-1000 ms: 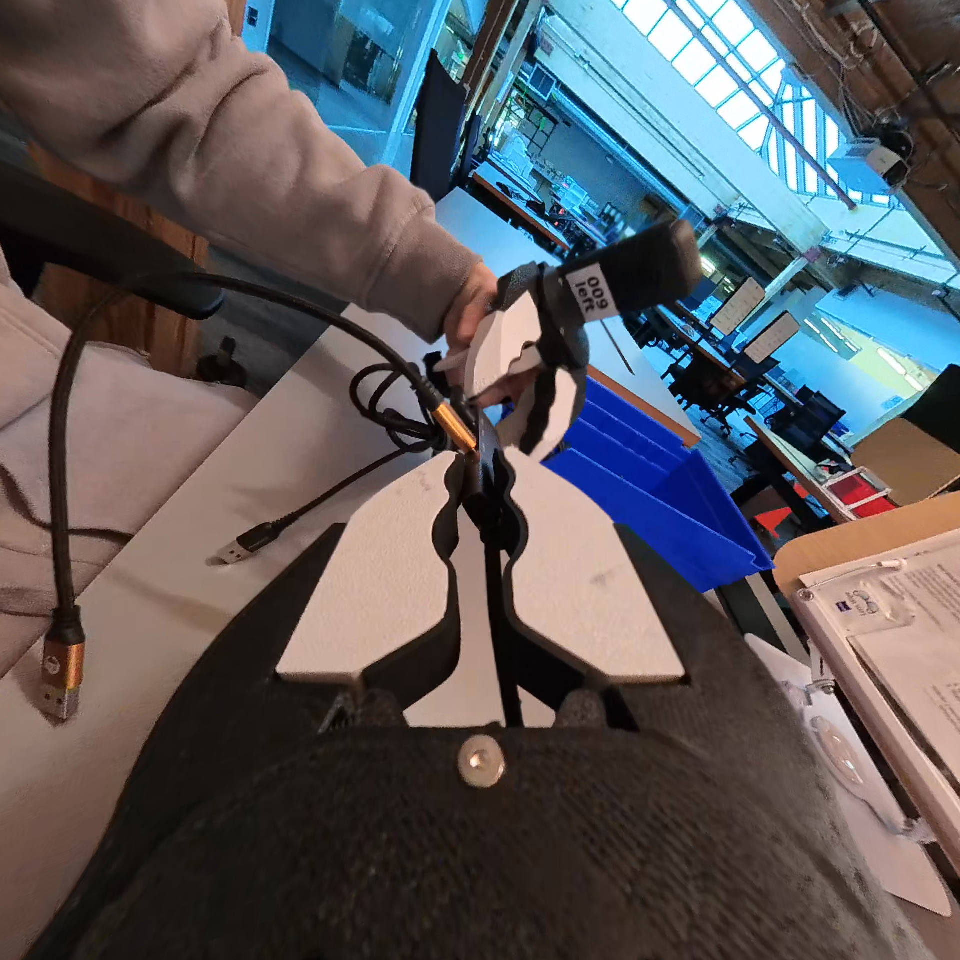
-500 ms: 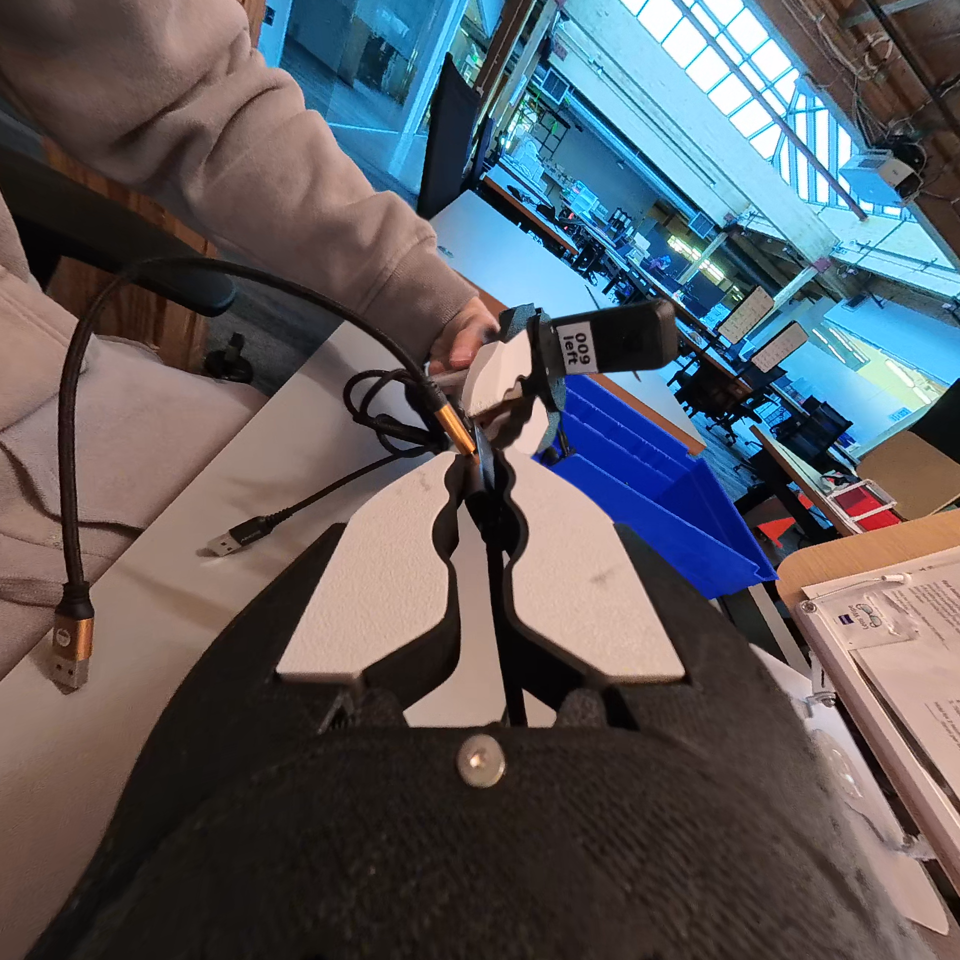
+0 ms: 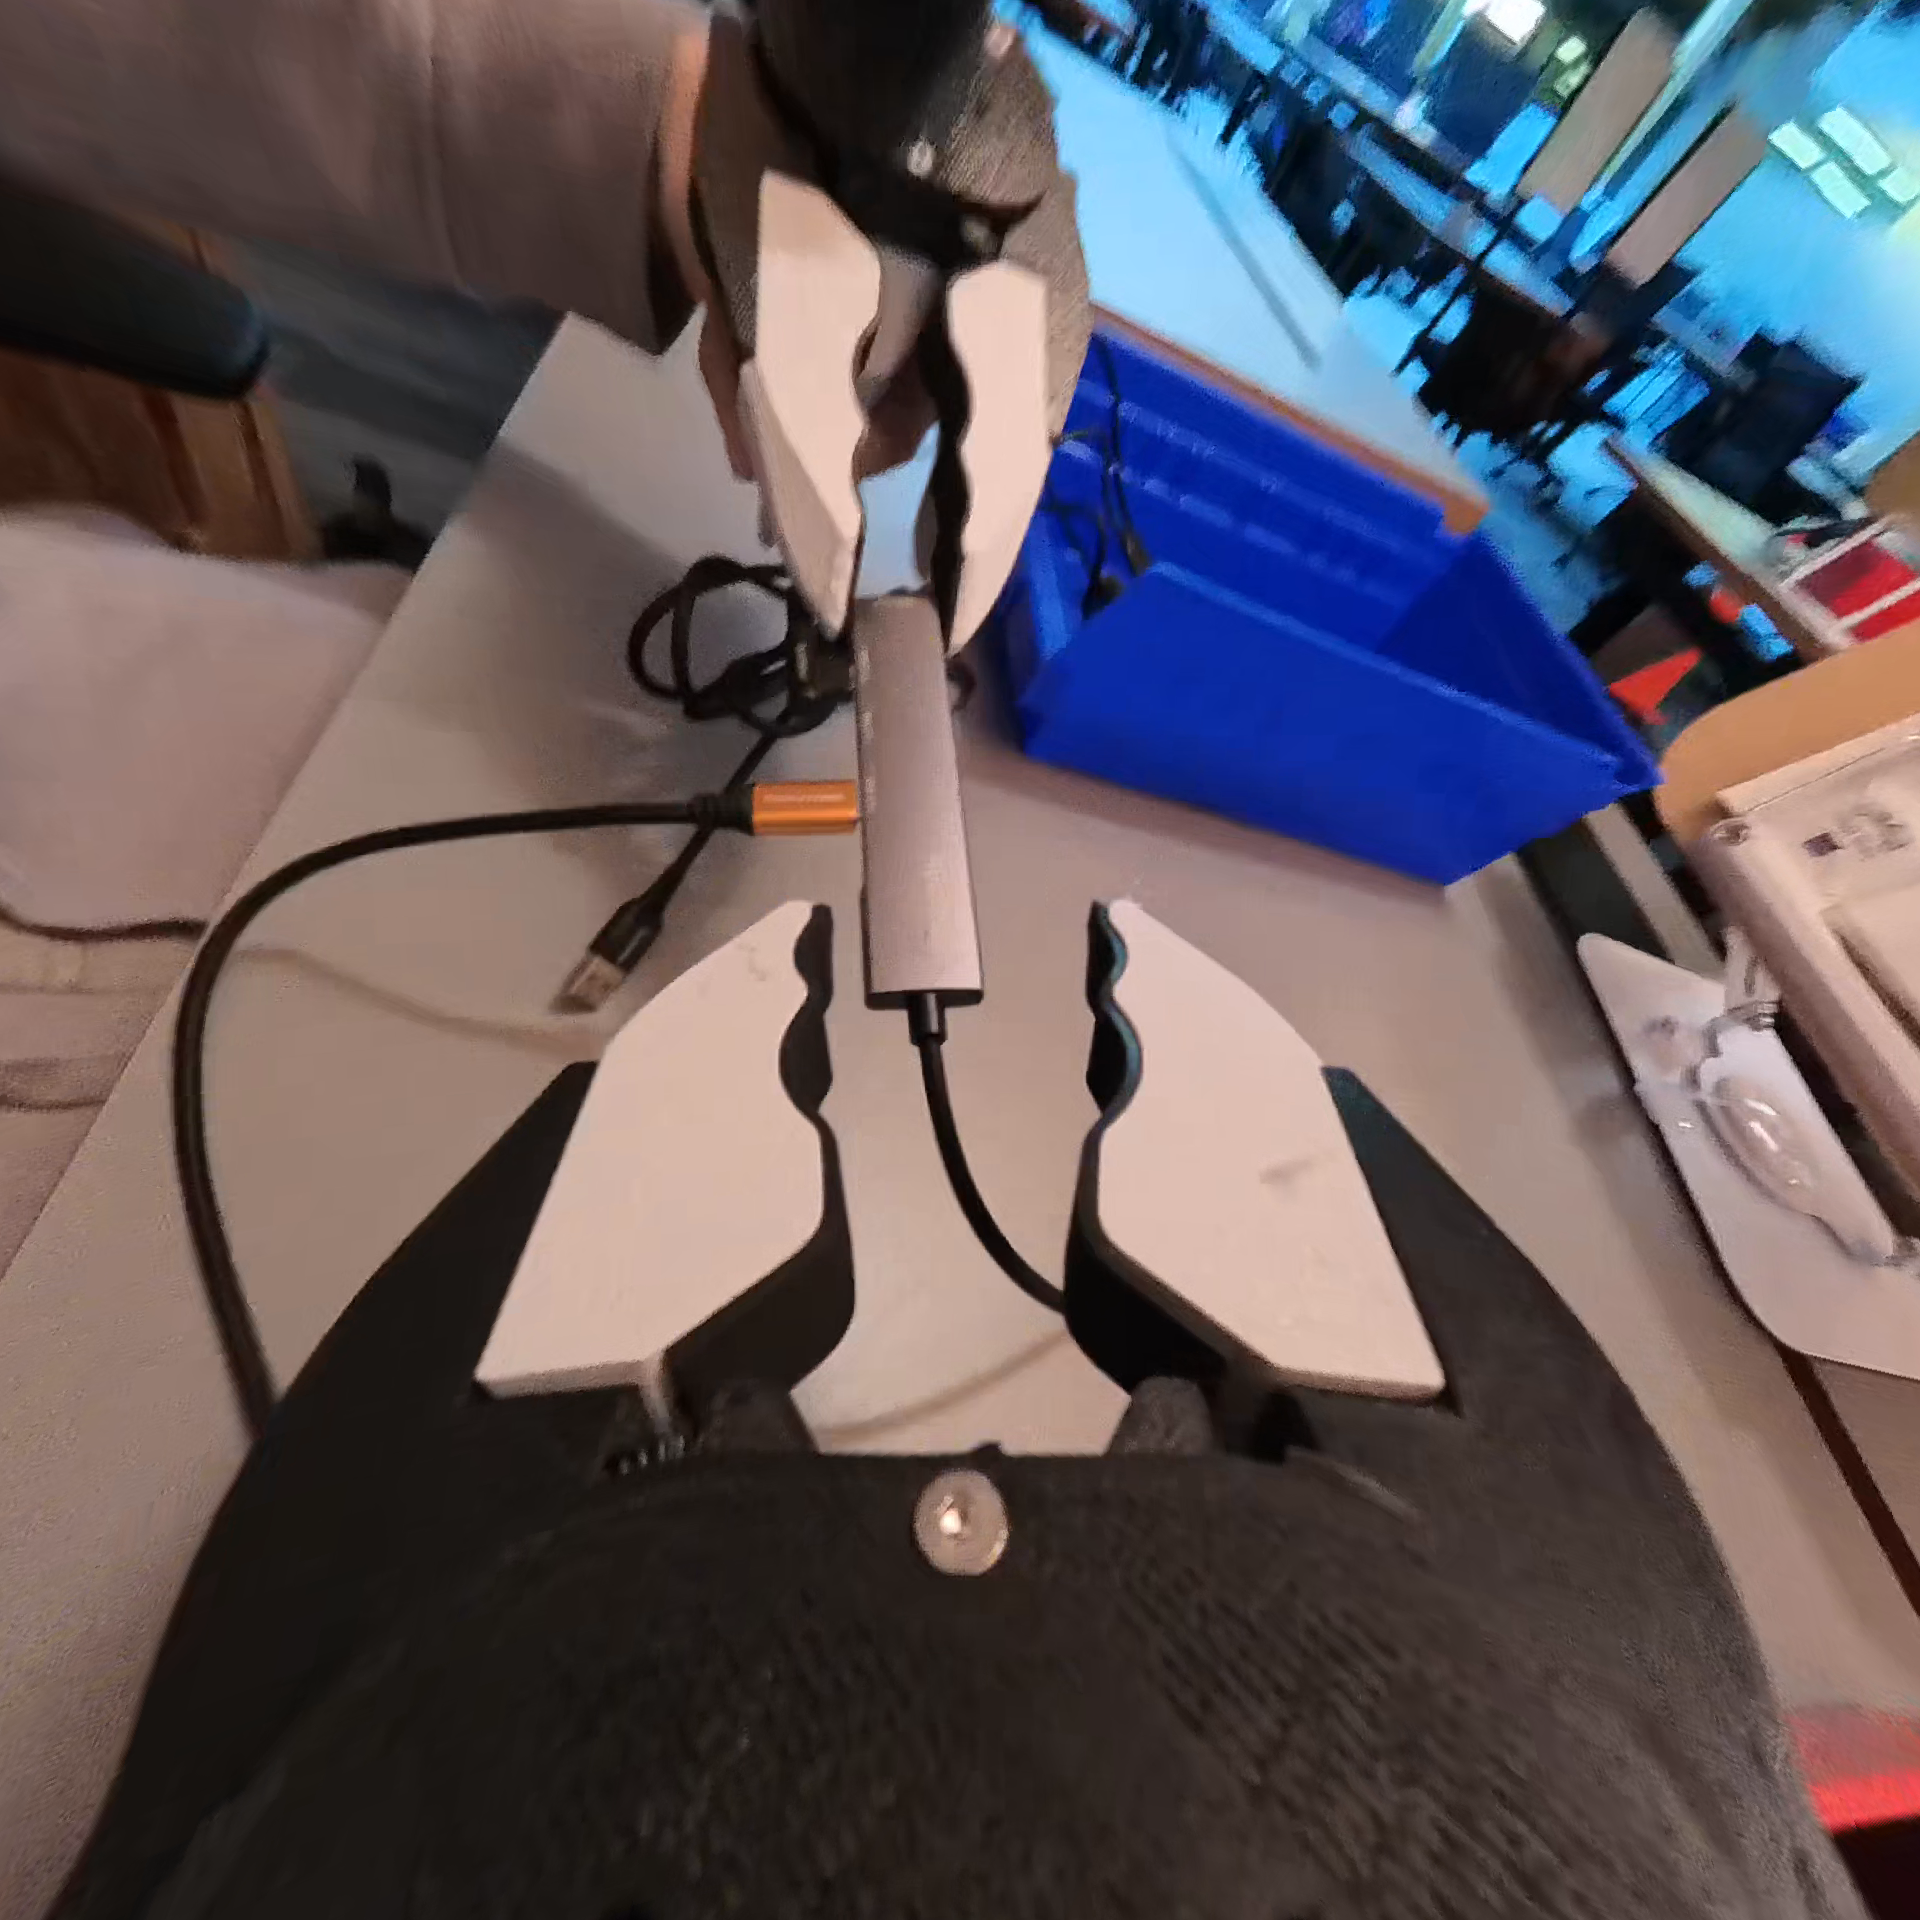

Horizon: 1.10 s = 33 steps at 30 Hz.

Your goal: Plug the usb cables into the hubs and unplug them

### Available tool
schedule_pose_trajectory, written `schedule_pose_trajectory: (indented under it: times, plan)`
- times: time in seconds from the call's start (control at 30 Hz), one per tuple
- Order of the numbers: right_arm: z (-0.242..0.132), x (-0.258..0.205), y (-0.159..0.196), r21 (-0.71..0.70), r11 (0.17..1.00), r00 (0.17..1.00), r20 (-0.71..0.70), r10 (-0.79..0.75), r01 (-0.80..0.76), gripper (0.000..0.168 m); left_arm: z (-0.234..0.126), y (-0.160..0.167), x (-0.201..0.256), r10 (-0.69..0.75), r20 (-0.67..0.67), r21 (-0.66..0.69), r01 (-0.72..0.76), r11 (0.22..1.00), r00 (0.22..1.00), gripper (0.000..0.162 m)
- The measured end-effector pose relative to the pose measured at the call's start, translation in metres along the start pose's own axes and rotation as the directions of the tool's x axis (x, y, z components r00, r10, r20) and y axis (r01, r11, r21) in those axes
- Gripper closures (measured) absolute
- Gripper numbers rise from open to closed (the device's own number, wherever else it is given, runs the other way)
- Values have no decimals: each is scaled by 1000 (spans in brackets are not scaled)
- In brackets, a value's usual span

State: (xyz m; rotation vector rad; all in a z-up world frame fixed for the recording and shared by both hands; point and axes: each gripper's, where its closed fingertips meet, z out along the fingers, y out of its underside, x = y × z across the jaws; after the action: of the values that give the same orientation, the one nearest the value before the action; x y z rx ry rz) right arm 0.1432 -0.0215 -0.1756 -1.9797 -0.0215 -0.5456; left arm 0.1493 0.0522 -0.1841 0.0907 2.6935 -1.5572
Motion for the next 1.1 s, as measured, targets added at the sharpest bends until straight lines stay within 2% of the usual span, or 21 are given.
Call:
schedule_pose_trajectory:
  times: [0.13,0.27,0.37,0.6,0.83,0.93,1.03,1.1]
  plan:
    - [16,-10,10,-63,997,998,38,-49,51,135,2,1,3,74,28,-68,-72,995,997,140]
    - [25,-10,26,-158,983,996,35,-85,90,145,0,-6,2,104,42,-72,-100,992,994,140]
    - [21,-3,9,-64,992,994,-17,-107,105,144,-2,-8,-1,152,76,-52,-148,988,985,140]
    - [10,0,-18,188,981,999,7,46,-46,142,-7,-22,2,156,93,3,-157,988,983,140]
    - [10,-4,-22,217,970,992,77,96,-111,143,-8,-20,3,119,51,59,-121,991,992,140]
    - [2,-2,-36,303,935,981,117,157,-186,143,-11,-26,5,123,54,118,-128,985,991,139]
    - [-9,1,-45,372,900,972,148,185,-228,143,-18,-33,0,156,116,145,-172,974,981,129]
    - [-14,4,-50,421,872,966,158,203,-252,143,-21,-36,1,143,102,168,-158,973,985,128]
